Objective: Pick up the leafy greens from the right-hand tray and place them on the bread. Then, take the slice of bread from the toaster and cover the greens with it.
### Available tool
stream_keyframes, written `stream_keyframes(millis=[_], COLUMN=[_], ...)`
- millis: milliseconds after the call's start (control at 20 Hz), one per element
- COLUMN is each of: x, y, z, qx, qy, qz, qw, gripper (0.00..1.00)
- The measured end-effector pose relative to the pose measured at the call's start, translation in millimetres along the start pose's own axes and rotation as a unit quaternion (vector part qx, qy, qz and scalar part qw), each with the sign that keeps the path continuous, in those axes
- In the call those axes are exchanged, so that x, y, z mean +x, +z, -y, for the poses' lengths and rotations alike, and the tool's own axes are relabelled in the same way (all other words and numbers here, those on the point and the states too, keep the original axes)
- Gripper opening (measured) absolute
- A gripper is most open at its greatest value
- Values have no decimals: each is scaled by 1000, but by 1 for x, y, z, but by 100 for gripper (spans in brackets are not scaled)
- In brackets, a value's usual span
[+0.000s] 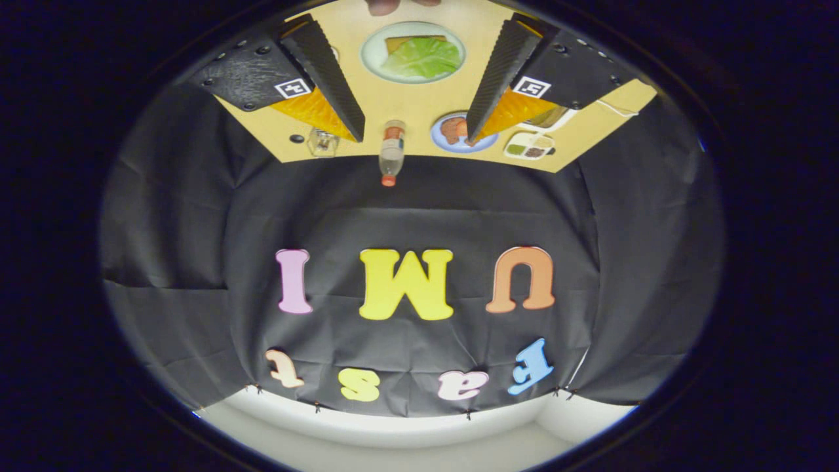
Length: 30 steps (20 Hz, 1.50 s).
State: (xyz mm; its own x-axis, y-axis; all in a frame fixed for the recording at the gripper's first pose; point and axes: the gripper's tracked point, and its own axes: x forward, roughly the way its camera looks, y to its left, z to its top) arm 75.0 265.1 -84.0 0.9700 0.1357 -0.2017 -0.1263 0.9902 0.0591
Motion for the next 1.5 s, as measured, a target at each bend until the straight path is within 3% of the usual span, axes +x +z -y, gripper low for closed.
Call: stream_keyframes(millis=[400,700,1000,1150,1300,1500], x=[14,43,81,94,103,111], y=[-16,-58,-103,-114,-124,-132], z=[-123,-167,-179,-178,-180,-175], qx=[18,4,-7,-10,-27,-30], qy=[59,52,31,22,19,10], qz=[-35,-74,-118,-133,-145,-156], qw=[998,996,993,991,989,987], gripper=[95,95,95,84,56,34])
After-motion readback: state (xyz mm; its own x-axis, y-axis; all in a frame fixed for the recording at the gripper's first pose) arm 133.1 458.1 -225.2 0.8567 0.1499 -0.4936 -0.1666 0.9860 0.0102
